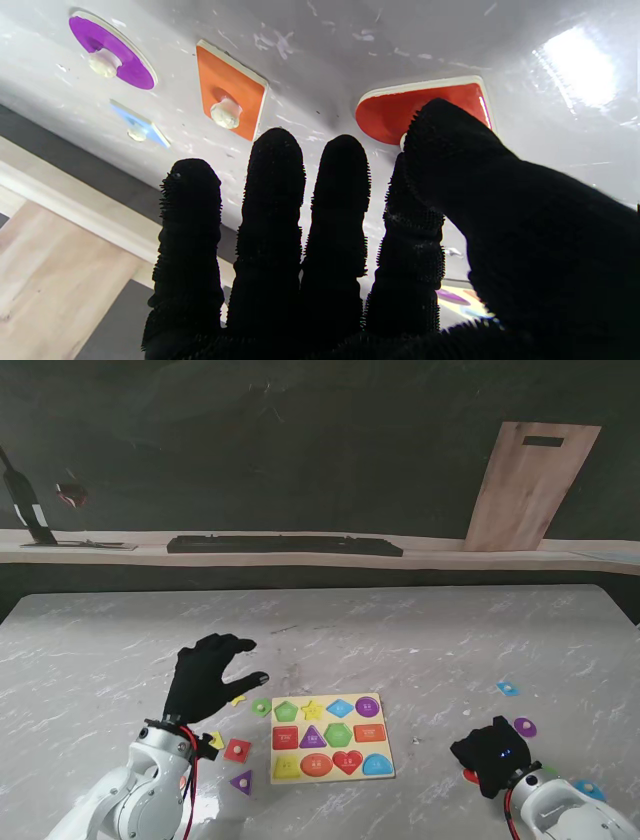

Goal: Fit puzzle pieces into a puzzle board

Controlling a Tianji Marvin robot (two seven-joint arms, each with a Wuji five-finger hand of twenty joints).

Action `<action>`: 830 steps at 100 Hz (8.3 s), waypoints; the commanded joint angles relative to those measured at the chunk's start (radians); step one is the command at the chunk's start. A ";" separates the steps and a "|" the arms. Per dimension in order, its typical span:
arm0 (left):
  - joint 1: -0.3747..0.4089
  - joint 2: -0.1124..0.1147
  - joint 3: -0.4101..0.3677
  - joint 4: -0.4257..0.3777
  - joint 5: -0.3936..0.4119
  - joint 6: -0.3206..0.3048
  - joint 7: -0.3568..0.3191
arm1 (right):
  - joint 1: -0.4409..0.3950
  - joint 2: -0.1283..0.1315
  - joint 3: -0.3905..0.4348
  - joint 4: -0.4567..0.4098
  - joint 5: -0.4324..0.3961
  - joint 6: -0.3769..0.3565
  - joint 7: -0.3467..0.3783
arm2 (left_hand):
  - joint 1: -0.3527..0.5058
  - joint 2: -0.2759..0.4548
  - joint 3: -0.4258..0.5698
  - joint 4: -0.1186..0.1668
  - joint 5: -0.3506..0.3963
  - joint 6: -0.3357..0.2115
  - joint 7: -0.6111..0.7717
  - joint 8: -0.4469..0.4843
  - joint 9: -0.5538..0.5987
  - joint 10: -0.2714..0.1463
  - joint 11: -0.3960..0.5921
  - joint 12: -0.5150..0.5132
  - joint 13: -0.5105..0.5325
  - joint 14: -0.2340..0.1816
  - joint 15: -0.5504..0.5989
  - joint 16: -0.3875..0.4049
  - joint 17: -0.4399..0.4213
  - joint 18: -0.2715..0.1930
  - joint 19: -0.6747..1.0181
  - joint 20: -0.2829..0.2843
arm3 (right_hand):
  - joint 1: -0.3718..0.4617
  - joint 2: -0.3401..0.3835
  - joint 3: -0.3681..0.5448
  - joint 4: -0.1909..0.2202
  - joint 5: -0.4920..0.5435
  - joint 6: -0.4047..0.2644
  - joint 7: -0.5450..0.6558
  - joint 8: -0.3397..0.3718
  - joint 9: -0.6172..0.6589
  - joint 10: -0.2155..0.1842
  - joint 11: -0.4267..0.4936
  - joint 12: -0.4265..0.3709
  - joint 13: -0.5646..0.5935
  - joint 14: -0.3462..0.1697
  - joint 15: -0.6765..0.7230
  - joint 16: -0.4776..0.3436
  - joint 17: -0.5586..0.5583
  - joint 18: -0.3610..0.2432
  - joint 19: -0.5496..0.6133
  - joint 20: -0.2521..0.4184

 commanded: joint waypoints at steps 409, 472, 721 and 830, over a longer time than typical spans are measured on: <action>-0.005 -0.009 -0.008 0.011 -0.063 -0.002 -0.019 | 0.188 -0.075 -0.259 0.056 0.476 0.049 -0.095 | 0.015 0.037 -0.009 0.029 -0.015 0.005 -0.032 -0.011 0.007 0.013 -0.021 0.000 0.010 0.021 -0.015 0.002 -0.007 -0.162 0.009 -0.005 | 0.087 0.129 -0.057 -0.046 0.150 0.135 -0.012 -0.193 0.183 0.116 -0.076 -0.055 0.037 0.051 0.035 0.018 0.015 0.040 0.024 0.019; 0.002 -0.011 -0.019 0.008 -0.076 -0.008 -0.015 | 0.305 -0.094 -0.493 0.100 0.592 0.168 -0.080 | 0.014 0.038 -0.009 0.029 -0.014 0.005 -0.032 -0.010 0.006 0.013 -0.022 0.000 0.009 0.019 -0.015 0.002 -0.007 -0.162 0.009 -0.005 | 0.115 0.097 -0.050 -0.035 0.178 0.206 -0.025 -0.207 0.197 0.164 -0.060 -0.066 0.060 0.093 0.073 0.021 0.021 0.085 0.072 0.034; 0.001 -0.011 -0.020 0.020 -0.072 -0.015 -0.013 | 0.349 -0.046 -0.538 0.156 0.398 0.081 -0.062 | 0.016 0.038 -0.010 0.029 0.002 0.003 -0.031 -0.007 0.008 0.013 -0.022 -0.001 0.011 0.020 -0.015 0.002 -0.007 -0.161 0.010 -0.005 | -0.088 0.039 -0.048 0.056 -0.249 0.166 -0.315 0.073 -0.010 0.031 0.031 0.026 -0.029 0.008 0.057 0.029 -0.011 0.014 0.046 0.050; -0.012 -0.007 -0.006 0.027 -0.072 0.006 -0.037 | -0.024 -0.044 0.119 -0.087 0.143 0.042 -0.046 | 0.015 0.038 -0.010 0.029 0.005 0.002 -0.031 -0.005 0.009 0.013 -0.022 0.000 0.010 0.021 -0.015 0.002 -0.007 -0.161 0.010 -0.005 | -0.210 0.165 -0.123 0.126 -0.142 0.123 -0.270 0.103 -0.127 0.043 0.000 0.080 -0.100 0.008 0.009 0.025 -0.064 0.008 0.004 0.052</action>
